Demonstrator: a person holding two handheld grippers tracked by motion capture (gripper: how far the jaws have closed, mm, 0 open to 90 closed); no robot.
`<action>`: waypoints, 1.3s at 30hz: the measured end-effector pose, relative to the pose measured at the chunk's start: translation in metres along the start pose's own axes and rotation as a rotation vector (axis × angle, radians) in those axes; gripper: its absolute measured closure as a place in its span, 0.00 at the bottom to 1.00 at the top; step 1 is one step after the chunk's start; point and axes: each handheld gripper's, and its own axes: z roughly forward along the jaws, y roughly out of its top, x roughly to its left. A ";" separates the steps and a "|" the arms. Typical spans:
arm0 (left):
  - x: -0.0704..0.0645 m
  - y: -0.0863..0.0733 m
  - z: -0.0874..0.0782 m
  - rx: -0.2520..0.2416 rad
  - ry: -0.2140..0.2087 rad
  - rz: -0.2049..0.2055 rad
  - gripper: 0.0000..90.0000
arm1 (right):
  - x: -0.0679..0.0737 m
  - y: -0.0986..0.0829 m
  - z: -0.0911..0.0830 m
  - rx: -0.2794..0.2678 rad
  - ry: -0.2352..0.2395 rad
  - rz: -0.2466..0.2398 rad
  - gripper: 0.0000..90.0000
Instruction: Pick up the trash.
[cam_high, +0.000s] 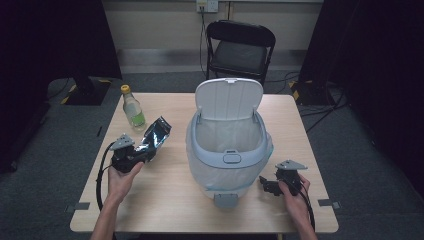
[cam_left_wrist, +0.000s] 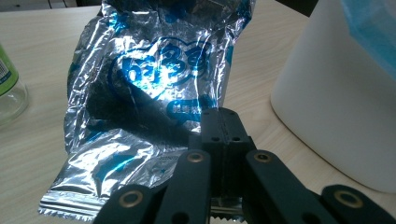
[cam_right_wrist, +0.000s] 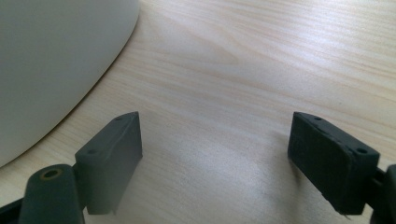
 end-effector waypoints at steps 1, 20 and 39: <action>-0.001 0.001 -0.002 -0.010 -0.007 -0.002 1.00 | 0.000 0.000 0.000 0.001 0.001 0.000 0.19; -0.018 0.023 -0.027 -0.134 -0.020 0.024 1.00 | 0.000 0.000 0.000 0.000 0.000 0.000 0.19; -0.036 0.045 -0.052 -0.247 -0.035 0.064 1.00 | 0.000 0.000 0.000 0.000 0.000 0.000 0.19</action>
